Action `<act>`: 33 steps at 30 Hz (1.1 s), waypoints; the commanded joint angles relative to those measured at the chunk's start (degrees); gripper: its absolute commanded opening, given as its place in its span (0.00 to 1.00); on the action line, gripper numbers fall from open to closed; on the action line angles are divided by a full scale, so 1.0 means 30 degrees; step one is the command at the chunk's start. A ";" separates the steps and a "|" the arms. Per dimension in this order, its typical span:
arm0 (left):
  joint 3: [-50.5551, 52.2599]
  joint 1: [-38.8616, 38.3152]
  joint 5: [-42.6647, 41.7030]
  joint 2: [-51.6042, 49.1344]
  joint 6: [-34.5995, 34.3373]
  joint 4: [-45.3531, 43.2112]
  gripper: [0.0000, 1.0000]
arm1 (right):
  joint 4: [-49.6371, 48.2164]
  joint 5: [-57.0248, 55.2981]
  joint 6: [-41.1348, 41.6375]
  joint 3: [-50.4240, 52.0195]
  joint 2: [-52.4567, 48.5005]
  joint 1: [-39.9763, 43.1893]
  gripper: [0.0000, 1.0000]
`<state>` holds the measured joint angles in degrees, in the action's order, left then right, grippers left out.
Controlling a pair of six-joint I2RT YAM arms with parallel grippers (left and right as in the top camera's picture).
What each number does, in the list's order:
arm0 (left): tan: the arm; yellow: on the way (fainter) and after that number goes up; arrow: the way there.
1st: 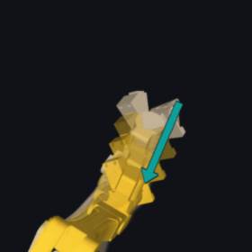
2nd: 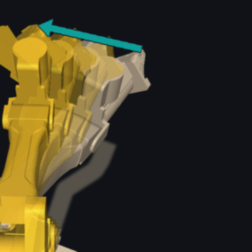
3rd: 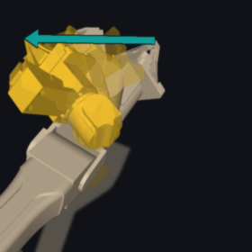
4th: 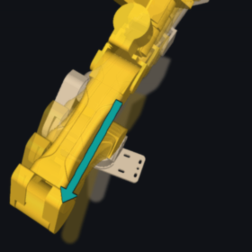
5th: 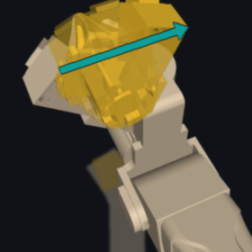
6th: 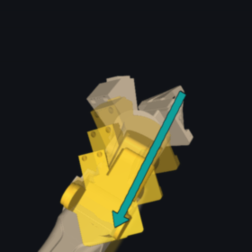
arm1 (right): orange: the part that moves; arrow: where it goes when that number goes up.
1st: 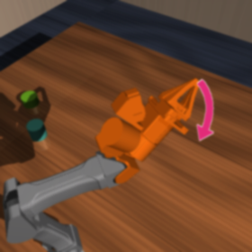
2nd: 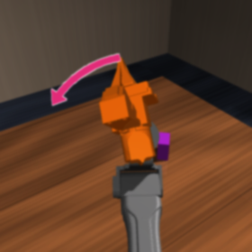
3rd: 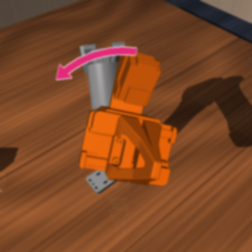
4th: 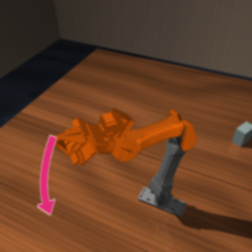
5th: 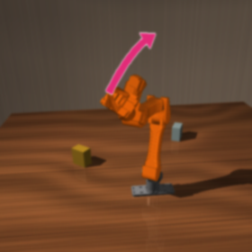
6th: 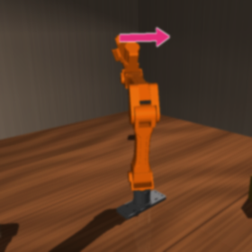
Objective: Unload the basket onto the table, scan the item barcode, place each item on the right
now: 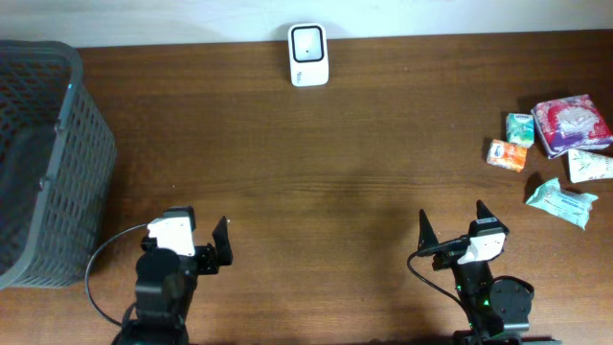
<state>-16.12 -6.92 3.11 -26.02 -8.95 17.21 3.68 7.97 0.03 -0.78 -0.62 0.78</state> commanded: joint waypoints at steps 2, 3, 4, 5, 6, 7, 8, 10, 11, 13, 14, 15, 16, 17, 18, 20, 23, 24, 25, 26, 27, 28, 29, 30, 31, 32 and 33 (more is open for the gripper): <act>0.3803 0.1195 -0.0270 0.3402 0.0474 -0.5734 0.99 | 0.0058 -0.0080 0.0153 0.0153 0.0146 0.0124 0.99; 0.4692 0.1239 -0.0299 0.4007 0.1537 -0.7541 0.99 | 0.0058 -0.0080 0.0153 0.0153 0.0146 0.0124 0.99; 0.5217 0.1246 -0.0583 0.4634 0.3249 -0.8306 0.99 | 0.0058 -0.0080 0.0153 0.0153 0.0146 0.0124 0.99; 0.5202 0.1421 -0.0634 0.4983 0.4408 -0.8123 0.99 | 0.0058 -0.0080 0.0153 0.0153 0.0146 0.0124 0.99; 0.5202 0.1778 -0.0641 0.5260 0.4386 -0.7614 0.99 | 0.0058 -0.0080 0.0153 0.0153 0.0146 0.0124 0.99; 0.5202 0.2098 -0.0692 0.5595 0.4371 -0.6594 0.99 | 0.0058 -0.0080 0.0153 0.0153 0.0146 0.0124 0.99; 0.5202 0.2208 -0.0758 0.5982 0.4313 -0.5493 0.99 | 0.0058 -0.0080 0.0153 0.0153 0.0146 0.0124 0.99; 0.5202 0.2208 -0.0692 0.7504 0.4299 -0.4138 0.99 | 0.0058 -0.0087 0.0153 0.0153 0.0138 0.0124 0.99; 0.5202 0.2208 -0.0699 0.7949 0.4299 -0.4131 0.99 | 0.0058 -0.0080 0.0153 0.0153 0.0138 0.0124 0.99; 0.5202 0.2208 -0.0794 0.8582 0.4291 -0.4116 0.99 | 0.0058 -0.0087 0.0153 0.0153 0.0138 0.0124 0.99; 0.5202 0.2208 -0.0838 0.8582 0.4226 -0.4109 0.99 | 0.0058 -0.0080 0.0153 0.0153 0.0131 0.0124 0.99; 0.5202 0.2208 -0.0809 0.8582 0.3563 -0.4095 0.99 | 0.0058 -0.0080 0.0153 0.0153 0.0102 0.0124 0.99; 0.5202 0.2208 -0.0619 0.8582 0.2973 -0.4109 0.99 | 0.0058 -0.0087 0.0153 0.0153 0.0102 0.0124 0.99; 0.5202 0.2208 -0.0583 0.8582 0.2688 -0.4116 0.99 | 0.0058 -0.0080 0.0153 0.0153 0.0102 0.0124 0.99; 0.5202 0.2222 -0.0495 0.8582 0.2368 -0.4116 0.99 | 0.0058 -0.0080 0.0153 0.0153 0.0102 0.0124 0.99; 0.5202 0.2470 -0.0641 0.8582 0.2084 -0.4109 0.99 | 0.0058 -0.0080 0.0153 0.0153 0.0102 0.0124 0.99; 0.5202 0.2477 -0.0692 0.8582 0.1887 -0.4095 0.99 | 0.0058 -0.0080 0.0153 0.0153 0.0102 0.0124 0.99; 0.5202 0.2477 -0.0721 0.8582 0.1763 -0.4095 0.99 | 0.0058 -0.0080 0.0153 0.0153 0.0102 0.0124 0.99; 0.5202 0.2470 -0.0758 0.8582 0.1763 -0.4095 0.99 | 0.0058 -0.0080 0.0153 0.0153 0.0102 0.0124 0.99; 0.5202 0.2477 -0.0750 0.8582 0.1770 -0.4095 0.99 | 0.0058 -0.0087 0.0153 0.0153 0.0102 0.0124 0.99; 0.5202 0.2470 -0.0758 0.8582 0.1770 -0.4087 0.99 | 0.0058 -0.0080 0.0153 0.0153 0.0102 0.0124 0.99; 0.5202 0.2477 -0.0758 0.8582 0.1778 -0.4087 0.99 | 0.0058 -0.0080 0.0153 0.0153 0.0102 0.0124 0.99; 0.5202 0.2477 -0.0758 0.8582 0.1778 -0.4131 0.99 | 0.0058 -0.0087 0.0153 0.0153 0.0102 0.0124 0.99; 0.5202 0.2477 -0.0758 0.8582 0.1778 -0.4138 0.99 | 0.0058 -0.0080 0.0153 0.0153 0.0102 0.0124 0.99; 0.5202 0.2477 -0.0758 0.8582 0.1778 -0.4131 0.99 | 0.0058 -0.0087 0.0153 0.0153 0.0102 0.0124 0.99; 0.5202 0.2477 -0.0758 0.8582 0.1778 -0.4131 0.99 | 0.0058 -0.0080 0.0153 0.0153 0.0102 0.0124 0.99; 0.5202 0.2477 -0.0758 0.8575 0.1778 -0.4131 0.99 | 0.0058 -0.0080 0.0153 0.0153 0.0102 0.0124 0.99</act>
<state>-0.64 0.14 1.48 -0.89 -2.85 4.49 3.68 7.94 0.05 -0.78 -0.58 0.78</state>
